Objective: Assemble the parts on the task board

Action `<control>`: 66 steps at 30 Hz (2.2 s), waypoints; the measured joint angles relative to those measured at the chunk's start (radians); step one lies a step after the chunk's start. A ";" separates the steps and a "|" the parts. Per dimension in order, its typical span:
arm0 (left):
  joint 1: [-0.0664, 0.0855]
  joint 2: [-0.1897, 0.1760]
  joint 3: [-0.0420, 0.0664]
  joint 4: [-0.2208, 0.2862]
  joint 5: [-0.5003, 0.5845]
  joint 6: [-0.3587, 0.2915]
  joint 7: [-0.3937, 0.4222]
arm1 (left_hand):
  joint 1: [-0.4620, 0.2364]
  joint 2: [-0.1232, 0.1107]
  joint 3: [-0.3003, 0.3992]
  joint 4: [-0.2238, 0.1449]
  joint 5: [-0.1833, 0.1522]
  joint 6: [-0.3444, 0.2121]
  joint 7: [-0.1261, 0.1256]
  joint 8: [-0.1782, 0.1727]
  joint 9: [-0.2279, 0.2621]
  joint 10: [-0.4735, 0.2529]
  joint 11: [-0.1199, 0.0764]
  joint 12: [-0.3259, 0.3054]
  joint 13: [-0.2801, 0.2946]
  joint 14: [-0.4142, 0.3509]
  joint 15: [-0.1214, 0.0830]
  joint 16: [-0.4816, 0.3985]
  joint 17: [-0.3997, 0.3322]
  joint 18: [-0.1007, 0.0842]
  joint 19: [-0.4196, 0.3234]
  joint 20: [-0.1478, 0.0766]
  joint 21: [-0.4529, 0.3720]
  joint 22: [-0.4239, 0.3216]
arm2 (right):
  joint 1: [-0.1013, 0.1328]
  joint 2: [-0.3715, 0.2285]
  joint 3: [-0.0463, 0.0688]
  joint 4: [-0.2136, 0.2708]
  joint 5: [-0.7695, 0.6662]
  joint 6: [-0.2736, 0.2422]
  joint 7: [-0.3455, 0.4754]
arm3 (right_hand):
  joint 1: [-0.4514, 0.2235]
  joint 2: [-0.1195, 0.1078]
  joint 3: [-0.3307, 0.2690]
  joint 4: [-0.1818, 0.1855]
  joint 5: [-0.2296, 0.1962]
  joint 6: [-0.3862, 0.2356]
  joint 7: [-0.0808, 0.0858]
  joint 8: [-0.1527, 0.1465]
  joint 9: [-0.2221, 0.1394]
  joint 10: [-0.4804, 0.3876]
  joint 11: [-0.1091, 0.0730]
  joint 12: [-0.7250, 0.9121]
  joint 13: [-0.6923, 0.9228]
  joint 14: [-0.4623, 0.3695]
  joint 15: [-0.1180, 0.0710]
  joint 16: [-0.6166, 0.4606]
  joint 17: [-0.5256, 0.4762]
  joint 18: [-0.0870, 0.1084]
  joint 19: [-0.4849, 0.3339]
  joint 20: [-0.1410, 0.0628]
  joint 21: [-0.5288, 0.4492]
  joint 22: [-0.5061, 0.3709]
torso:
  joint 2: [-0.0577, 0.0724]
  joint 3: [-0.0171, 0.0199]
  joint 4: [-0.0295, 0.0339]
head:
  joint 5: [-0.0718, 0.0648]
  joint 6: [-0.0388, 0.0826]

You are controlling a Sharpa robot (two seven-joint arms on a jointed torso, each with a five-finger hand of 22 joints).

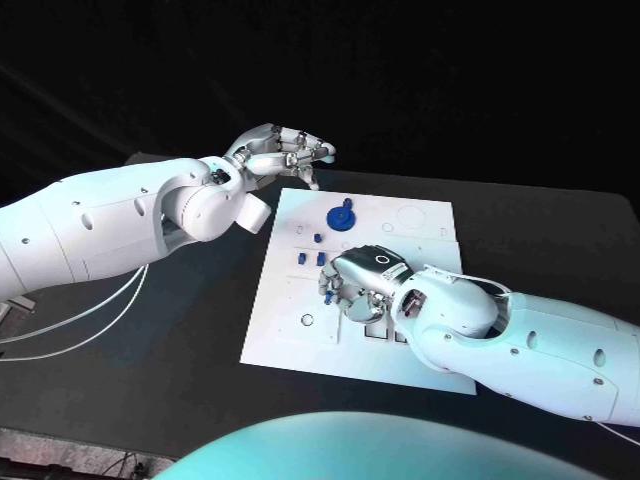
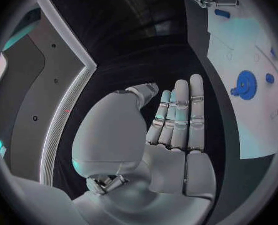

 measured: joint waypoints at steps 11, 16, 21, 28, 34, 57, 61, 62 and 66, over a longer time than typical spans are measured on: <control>0.000 0.000 0.000 -0.001 0.000 0.002 -0.002 | 0.000 0.000 0.000 0.000 0.000 0.000 0.000 0.000 0.000 0.000 0.000 0.000 0.000 0.000 0.000 0.000 0.000 0.000 0.000 0.000 0.000 0.000 | -0.003 0.004 -0.001 -0.010 0.000 0.005 -0.001 | 0.000 0.000 0.000 0.000 0.000 0.000 0.001 0.003 0.000 0.004 -0.001 -0.001 0.000 0.000 0.000 0.000 0.000 0.000 0.000 0.000 0.000 0.000 | 0.000 -0.0012 0.0006 | 0.000 -0.002; 0.000 0.000 0.000 -0.001 0.000 0.003 -0.003 | 0.000 0.000 0.000 0.000 0.000 0.000 0.000 0.000 0.000 -0.004 -0.004 0.000 0.000 0.000 0.000 0.000 0.000 0.000 0.004 0.004 0.000 -0.001 | -0.003 0.006 -0.001 -0.013 0.000 0.007 -0.001 | 0.000 0.000 -0.001 -0.001 0.000 0.000 0.001 0.003 0.000 0.004 -0.001 -0.001 0.001 0.000 0.000 0.000 0.000 0.000 0.000 0.000 0.000 0.002 | -0.001 -0.0013 0.0009 | 0.001 -0.003; 0.000 0.000 0.000 -0.001 0.000 0.004 -0.004 | 0.000 0.000 0.000 0.000 0.000 0.000 0.000 0.000 0.000 -0.004 -0.004 0.000 0.000 0.000 0.000 0.000 0.000 0.000 0.004 0.004 0.000 -0.001 | -0.004 0.011 0.000 -0.018 0.000 0.008 -0.001 | 0.000 -0.001 -0.001 -0.001 0.000 -0.001 0.001 0.003 0.001 0.004 -0.001 -0.001 0.001 0.000 0.000 0.000 0.000 0.000 0.000 0.000 0.000 0.002 | 0.000 -0.0012 0.0007 | 0.002 -0.005; 0.000 0.000 0.000 -0.001 0.000 0.006 -0.005 | 0.000 0.000 0.000 0.000 0.000 0.000 0.000 0.000 0.000 -0.003 -0.004 0.000 0.000 0.000 0.000 0.000 0.000 0.000 0.004 0.004 0.000 -0.001 | -0.010 0.021 0.000 -0.023 0.001 0.009 -0.001 | 0.000 -0.001 -0.001 -0.001 -0.001 -0.001 0.001 0.002 0.001 0.004 0.000 -0.001 0.000 0.000 0.000 0.000 0.002 0.000 0.000 0.000 0.000 0.002 | 0.000 -0.0013 0.0004 | 0.002 -0.006; 0.000 0.000 0.000 -0.001 0.000 0.011 -0.007 | -0.003 0.003 0.000 0.000 0.000 -0.003 -0.004 0.000 0.000 -0.003 -0.004 0.000 0.000 0.000 0.000 0.000 0.000 0.000 0.004 0.004 -0.004 -0.002 | -0.014 0.022 0.001 -0.028 0.006 0.003 0.002 | -0.017 -0.006 -0.025 -0.005 0.000 -0.036 0.022 -0.012 0.030 -0.015 0.006 -0.011 0.003 0.010 0.010 0.010 0.013 0.000 0.005 0.005 0.000 0.004 | 0.000 -0.0006 0.0004 | 0.000 -0.007; 0.000 -0.005 0.000 -0.001 -0.001 0.019 -0.010 | -0.004 0.004 0.000 0.000 0.000 -0.003 -0.003 0.000 0.000 -0.003 -0.004 0.000 0.000 0.000 0.000 0.000 0.000 0.000 0.004 0.004 -0.004 -0.002 | -0.022 -0.041 -0.006 0.032 0.032 -0.068 -0.017 | -0.072 -0.062 -0.124 0.003 0.002 -0.096 0.029 -0.073 0.018 -0.096 0.028 -0.030 -0.006 0.016 0.024 0.024 0.024 0.000 0.014 0.022 -0.037 -0.015 | -0.001 0.0002 -0.0002 | -0.001 -0.005; 0.000 -0.007 0.000 -0.001 -0.001 0.019 -0.010 | -0.004 0.004 0.000 0.000 0.000 -0.003 -0.003 0.000 0.000 -0.003 -0.004 0.000 0.000 0.000 0.000 0.000 0.000 0.000 0.004 0.004 -0.004 -0.002 | -0.014 -0.073 -0.005 0.061 0.034 -0.080 -0.021 | -0.069 -0.066 -0.129 0.002 0.002 -0.096 0.029 -0.073 0.018 -0.100 0.024 -0.027 -0.006 0.014 0.025 0.024 0.021 0.000 0.014 0.022 -0.041 -0.018 | -0.001 0.0000 -0.0007 | 0.000 -0.004; 0.000 -0.008 0.000 -0.001 -0.001 0.019 -0.010 | -0.004 0.004 0.000 0.000 0.000 -0.003 -0.003 0.001 0.000 -0.004 -0.003 0.002 0.000 0.000 0.000 0.000 0.000 0.000 0.004 0.004 -0.004 -0.003 | -0.011 -0.083 -0.004 0.071 0.034 -0.086 -0.022 | -0.069 -0.066 -0.131 0.004 0.002 -0.096 0.029 -0.075 0.017 -0.101 0.026 -0.024 -0.006 0.012 0.027 0.024 0.021 0.000 0.014 0.022 -0.041 -0.018 | -0.002 -0.0001 -0.0007 | 0.000 -0.003; 0.000 -0.009 0.000 -0.001 -0.001 0.019 -0.011 | -0.004 0.004 0.000 0.000 0.000 -0.003 -0.003 0.005 0.000 -0.007 0.000 0.006 0.000 0.000 0.000 0.000 0.000 0.000 0.004 0.004 -0.004 -0.004 | 0.005 -0.126 0.000 0.110 0.036 -0.106 -0.023 | -0.065 -0.070 -0.134 0.002 0.002 -0.098 0.027 -0.079 0.017 -0.106 0.026 -0.024 -0.006 0.012 0.027 0.024 0.023 0.000 0.018 0.025 -0.041 -0.016 | -0.002 -0.0003 -0.0008 | -0.002 -0.001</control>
